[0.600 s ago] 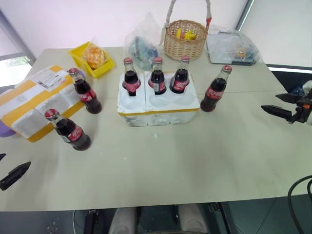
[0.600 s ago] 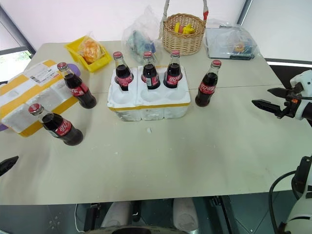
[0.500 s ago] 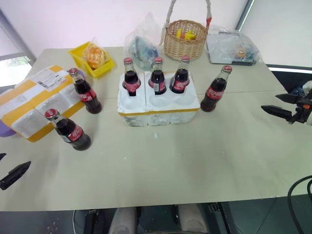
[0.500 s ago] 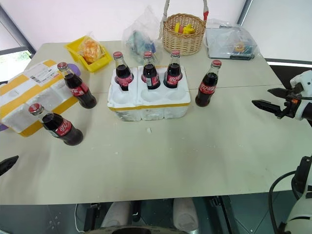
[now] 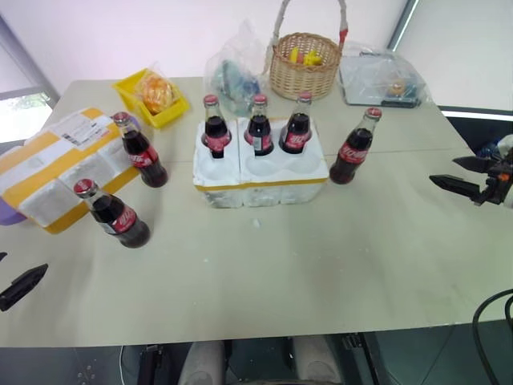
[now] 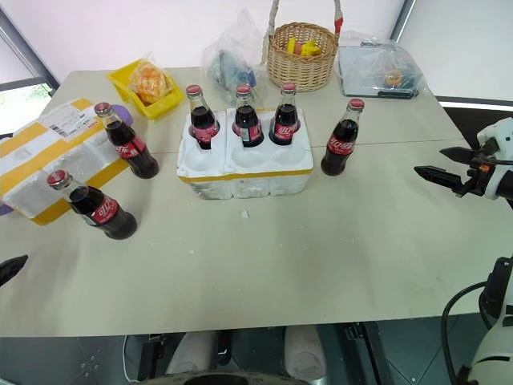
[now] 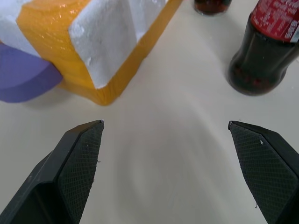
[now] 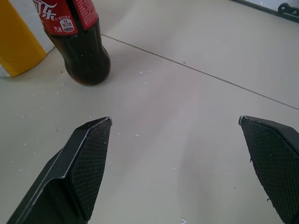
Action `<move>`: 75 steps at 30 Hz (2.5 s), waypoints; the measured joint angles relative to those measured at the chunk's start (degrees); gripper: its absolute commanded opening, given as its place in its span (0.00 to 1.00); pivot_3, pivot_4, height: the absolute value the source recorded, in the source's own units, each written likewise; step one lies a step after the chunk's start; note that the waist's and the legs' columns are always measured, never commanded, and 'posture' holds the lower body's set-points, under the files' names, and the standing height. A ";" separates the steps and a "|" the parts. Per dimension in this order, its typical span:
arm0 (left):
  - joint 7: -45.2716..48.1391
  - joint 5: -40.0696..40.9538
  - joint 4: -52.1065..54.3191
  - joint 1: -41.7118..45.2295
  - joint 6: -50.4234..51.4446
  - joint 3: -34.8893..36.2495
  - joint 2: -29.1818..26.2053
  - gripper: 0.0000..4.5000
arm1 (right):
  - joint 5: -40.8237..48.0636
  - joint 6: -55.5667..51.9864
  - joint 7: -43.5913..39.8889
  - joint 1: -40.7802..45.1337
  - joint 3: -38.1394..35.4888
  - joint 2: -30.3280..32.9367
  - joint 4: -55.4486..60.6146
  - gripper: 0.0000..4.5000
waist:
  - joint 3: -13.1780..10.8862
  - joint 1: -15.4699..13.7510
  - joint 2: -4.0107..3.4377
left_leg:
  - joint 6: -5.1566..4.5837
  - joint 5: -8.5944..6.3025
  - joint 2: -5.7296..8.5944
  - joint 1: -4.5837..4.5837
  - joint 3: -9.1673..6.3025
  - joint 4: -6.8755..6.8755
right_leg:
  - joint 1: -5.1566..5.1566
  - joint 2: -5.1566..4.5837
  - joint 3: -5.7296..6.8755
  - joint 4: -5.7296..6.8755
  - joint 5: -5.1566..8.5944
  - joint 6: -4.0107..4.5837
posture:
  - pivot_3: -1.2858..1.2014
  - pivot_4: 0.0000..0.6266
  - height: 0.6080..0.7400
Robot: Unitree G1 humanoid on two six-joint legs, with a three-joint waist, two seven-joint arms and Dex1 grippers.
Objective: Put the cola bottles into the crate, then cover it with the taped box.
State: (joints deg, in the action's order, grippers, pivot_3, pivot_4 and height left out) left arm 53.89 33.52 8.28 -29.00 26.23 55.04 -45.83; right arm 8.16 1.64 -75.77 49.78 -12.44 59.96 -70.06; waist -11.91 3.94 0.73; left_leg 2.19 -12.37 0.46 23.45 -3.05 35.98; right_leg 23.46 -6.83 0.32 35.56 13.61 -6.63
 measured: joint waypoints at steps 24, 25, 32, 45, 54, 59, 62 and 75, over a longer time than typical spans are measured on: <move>3.08 1.44 5.07 15.14 4.09 -19.19 -3.36 0.99 | 34.03 -40.07 -14.11 -37.14 -10.28 7.42 70.68 1.00 | 0.07 -1.75 -0.10 | 0.00 0.00 -0.13 -0.08 0.06 0.22 | 0.04 0.12 -0.09 0.36 0.01 0.00 | 0.52 0.24 0.98; 3.03 1.16 4.60 16.20 3.84 -19.98 -3.36 0.99 | 35.29 -41.44 -13.21 -37.94 -11.37 7.28 73.05 1.00 | 0.07 -1.88 -0.10 | 0.00 0.00 -0.13 -0.07 0.06 0.21 | 0.04 0.12 -0.09 0.35 0.01 0.00 | 0.52 0.24 0.98; 2.35 0.31 1.39 22.73 2.44 -24.19 -2.84 0.99 | 40.09 -45.82 -9.27 -39.27 -14.62 6.03 79.95 1.00 | 0.10 -3.02 -0.06 | -0.01 0.00 -0.14 -0.05 0.09 0.20 | 0.07 0.13 -0.09 0.32 0.01 0.00 | 0.52 0.24 0.98; -1.51 -1.88 -3.61 32.72 0.88 -33.09 1.78 0.99 | 44.64 -48.70 -5.09 -40.31 -17.48 5.53 83.40 1.00 | 0.12 -3.25 0.03 | -0.02 0.00 -0.13 -0.02 0.07 0.19 | 0.04 0.16 -0.09 0.25 -0.01 -0.01 | 0.52 0.24 0.98; -0.40 -0.31 -3.01 31.53 2.40 -32.49 0.18 0.63 | 45.60 -48.80 -4.06 -41.81 -18.75 5.28 84.23 1.00 | 0.12 -3.18 0.03 | -0.02 0.00 -0.14 -0.01 0.07 0.17 | 0.05 0.16 -0.09 0.21 -0.01 -0.01 | 0.52 0.24 0.98; 0.59 0.03 -2.39 31.33 4.36 -32.44 -1.87 0.63 | 46.26 -48.80 -3.41 -42.48 -19.64 5.23 84.56 1.00 | 0.11 -3.13 0.05 | -0.02 0.00 -0.16 -0.01 0.07 0.16 | 0.06 0.17 -0.09 0.21 -0.01 -0.01 | 0.52 0.24 0.98; 2.37 0.74 -1.72 31.32 6.52 -32.45 -4.26 0.63 | 46.63 -48.80 -3.16 -42.68 -19.83 5.21 84.64 1.00 | 0.09 -3.27 0.08 | -0.02 0.00 -0.16 0.02 0.07 0.16 | 0.08 0.17 -0.09 0.19 0.00 -0.01 | 0.52 0.24 0.98; 4.13 6.11 0.78 70.16 23.00 -47.88 -8.11 0.63 | 49.50 -50.13 0.49 -45.67 -23.01 2.80 89.08 1.00 | -0.09 -4.73 0.42 | -0.04 0.00 -0.08 0.24 -0.07 0.23 | -0.02 0.24 -0.03 -0.05 -0.20 -0.34 | 0.52 0.24 0.98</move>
State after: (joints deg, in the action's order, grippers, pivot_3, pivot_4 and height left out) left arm 58.02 39.63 9.06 41.16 49.23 7.15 -53.94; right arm 57.66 -48.50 -75.27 4.12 -35.45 62.75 19.02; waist -12.00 -0.79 1.15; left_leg 2.15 -12.37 0.38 23.68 -3.12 36.21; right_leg 23.44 -6.59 0.29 35.51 13.42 -6.97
